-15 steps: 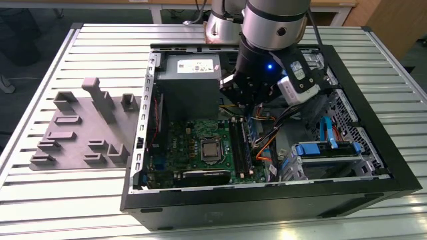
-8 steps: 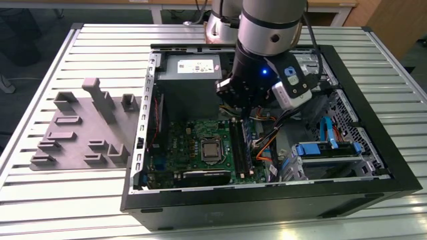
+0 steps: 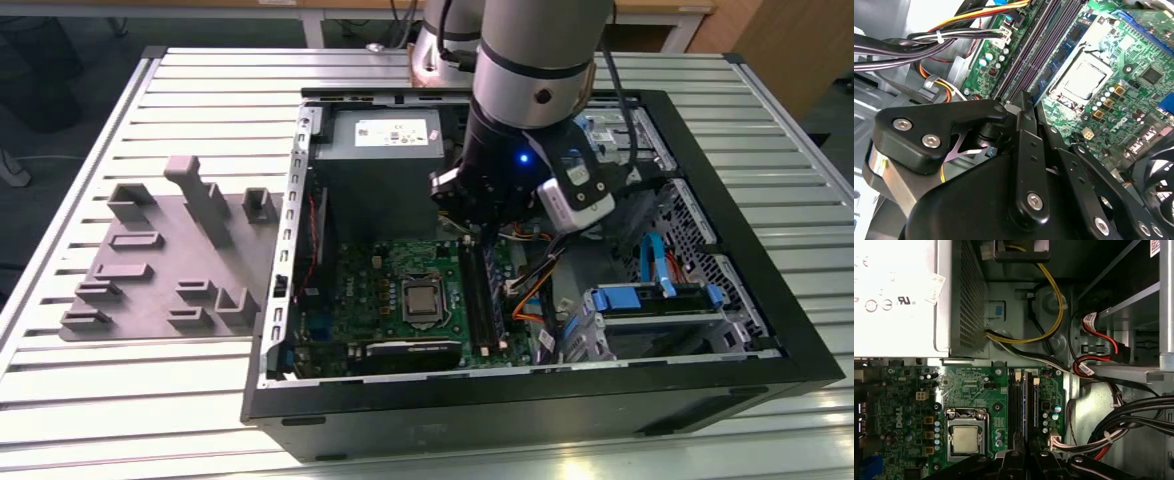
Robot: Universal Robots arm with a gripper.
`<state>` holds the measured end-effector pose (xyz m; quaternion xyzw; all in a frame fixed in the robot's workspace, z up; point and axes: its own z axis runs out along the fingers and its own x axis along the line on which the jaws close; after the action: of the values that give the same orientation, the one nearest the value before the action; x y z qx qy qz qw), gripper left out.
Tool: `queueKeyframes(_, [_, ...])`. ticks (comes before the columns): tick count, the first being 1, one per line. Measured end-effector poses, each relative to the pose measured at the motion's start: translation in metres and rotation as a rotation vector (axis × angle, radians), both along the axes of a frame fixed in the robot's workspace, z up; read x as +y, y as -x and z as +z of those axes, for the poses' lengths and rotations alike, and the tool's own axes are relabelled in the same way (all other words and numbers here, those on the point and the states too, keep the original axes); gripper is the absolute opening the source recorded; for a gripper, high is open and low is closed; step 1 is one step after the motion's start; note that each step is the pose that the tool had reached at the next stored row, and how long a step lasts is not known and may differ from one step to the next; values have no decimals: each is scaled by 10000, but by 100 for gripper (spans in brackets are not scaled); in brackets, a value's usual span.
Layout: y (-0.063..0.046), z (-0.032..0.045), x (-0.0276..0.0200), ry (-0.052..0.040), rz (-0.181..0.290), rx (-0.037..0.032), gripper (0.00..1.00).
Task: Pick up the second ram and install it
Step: 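Insert the second ram into the second slot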
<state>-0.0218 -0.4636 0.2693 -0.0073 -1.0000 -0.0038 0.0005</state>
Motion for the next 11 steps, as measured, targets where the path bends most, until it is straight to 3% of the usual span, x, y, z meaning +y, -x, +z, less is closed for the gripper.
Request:
queueKeyframes(5, [1,-74,0,-2,-87,-1,14])
queueKeyframes(11, [1,-78,0,-2,-94,-1,14])
